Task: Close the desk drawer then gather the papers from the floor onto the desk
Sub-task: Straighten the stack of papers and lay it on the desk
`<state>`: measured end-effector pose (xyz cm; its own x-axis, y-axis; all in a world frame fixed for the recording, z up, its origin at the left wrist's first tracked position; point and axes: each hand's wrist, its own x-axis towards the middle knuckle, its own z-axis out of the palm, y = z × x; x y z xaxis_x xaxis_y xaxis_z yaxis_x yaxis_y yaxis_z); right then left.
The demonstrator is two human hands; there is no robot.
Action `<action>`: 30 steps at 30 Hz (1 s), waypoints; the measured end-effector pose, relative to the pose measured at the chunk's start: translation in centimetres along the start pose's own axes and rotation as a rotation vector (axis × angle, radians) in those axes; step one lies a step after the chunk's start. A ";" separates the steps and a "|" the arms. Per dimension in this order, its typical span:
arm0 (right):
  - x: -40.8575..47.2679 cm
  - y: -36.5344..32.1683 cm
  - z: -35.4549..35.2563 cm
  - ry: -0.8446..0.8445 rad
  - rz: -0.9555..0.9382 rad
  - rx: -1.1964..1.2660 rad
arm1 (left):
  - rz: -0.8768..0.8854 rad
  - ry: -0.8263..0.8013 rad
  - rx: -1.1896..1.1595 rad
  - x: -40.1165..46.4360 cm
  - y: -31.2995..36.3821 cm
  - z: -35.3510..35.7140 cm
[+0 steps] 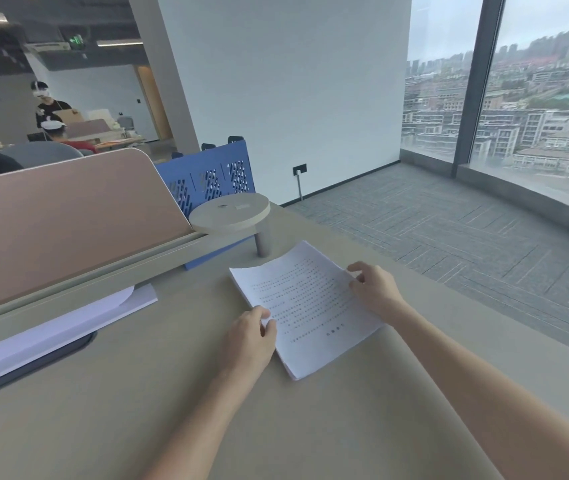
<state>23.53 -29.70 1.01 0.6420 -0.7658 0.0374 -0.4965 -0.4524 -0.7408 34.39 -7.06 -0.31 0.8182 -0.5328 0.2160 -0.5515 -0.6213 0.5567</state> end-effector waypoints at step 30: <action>2.4 0.3 2.3 0.143 -0.331 -0.675 | 0.192 0.025 0.353 3.3 -0.1 2.8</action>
<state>26.29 -30.64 -0.63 0.7604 -0.5729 0.3060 -0.5704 -0.8143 -0.1071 36.69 -10.38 -1.84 0.6963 -0.6469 0.3110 -0.7130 -0.6735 0.1953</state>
